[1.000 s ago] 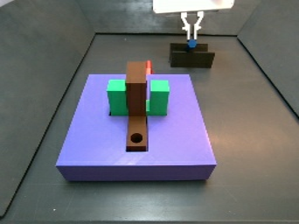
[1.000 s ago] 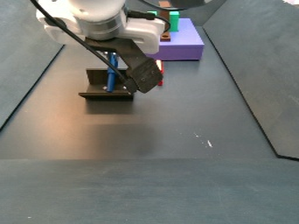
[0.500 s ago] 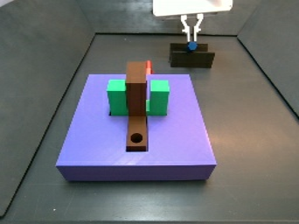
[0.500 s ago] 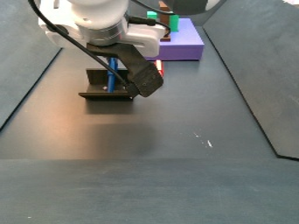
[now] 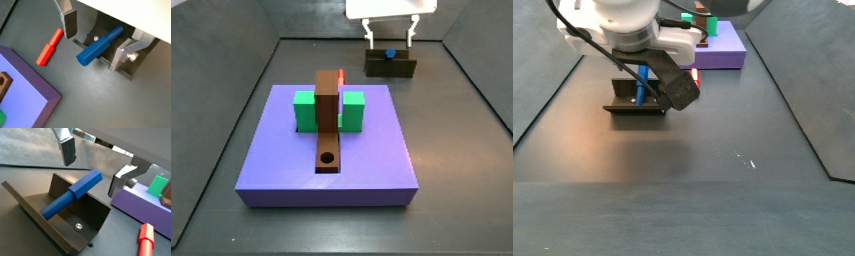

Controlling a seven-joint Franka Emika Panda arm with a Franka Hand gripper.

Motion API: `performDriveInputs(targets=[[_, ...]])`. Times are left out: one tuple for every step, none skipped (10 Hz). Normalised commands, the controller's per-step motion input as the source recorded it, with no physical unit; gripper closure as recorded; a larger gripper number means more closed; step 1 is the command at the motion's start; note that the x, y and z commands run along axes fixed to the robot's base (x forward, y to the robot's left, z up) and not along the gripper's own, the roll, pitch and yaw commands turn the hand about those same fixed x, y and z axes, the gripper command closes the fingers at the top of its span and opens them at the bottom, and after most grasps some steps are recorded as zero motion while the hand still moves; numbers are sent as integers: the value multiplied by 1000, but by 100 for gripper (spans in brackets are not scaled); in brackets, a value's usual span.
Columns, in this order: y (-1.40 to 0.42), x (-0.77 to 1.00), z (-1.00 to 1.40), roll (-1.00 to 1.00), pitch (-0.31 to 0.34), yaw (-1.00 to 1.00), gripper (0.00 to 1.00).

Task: Pick up the blue object. Move up. Place the blue object on the fixture. Regrasp the blue object. Move to above the board. Insert the blue object.
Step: Regrasp the blue object.

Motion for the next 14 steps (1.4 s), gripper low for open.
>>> performDriveInputs(targets=[[-363,-40,0,543,-234,0,0],[-237,-129,40,620,-277,0,0],[-66,-174,237,726,-209,0,0],[0,-174,446,763,-111,0,0],[3,-217,469,717,-100,0,0],[0,0,440,726,-140,0,0],[-31,240,460,814,-103,23,0],[-66,443,474,926,-34,100,0],[-40,457,406,980,-3,114,0],[-20,420,346,1000,0,114,0],[0,226,243,1000,0,94,0],[0,0,66,1000,86,60,0],[0,-34,0,1000,143,91,0],[-29,0,0,1000,94,163,0]])
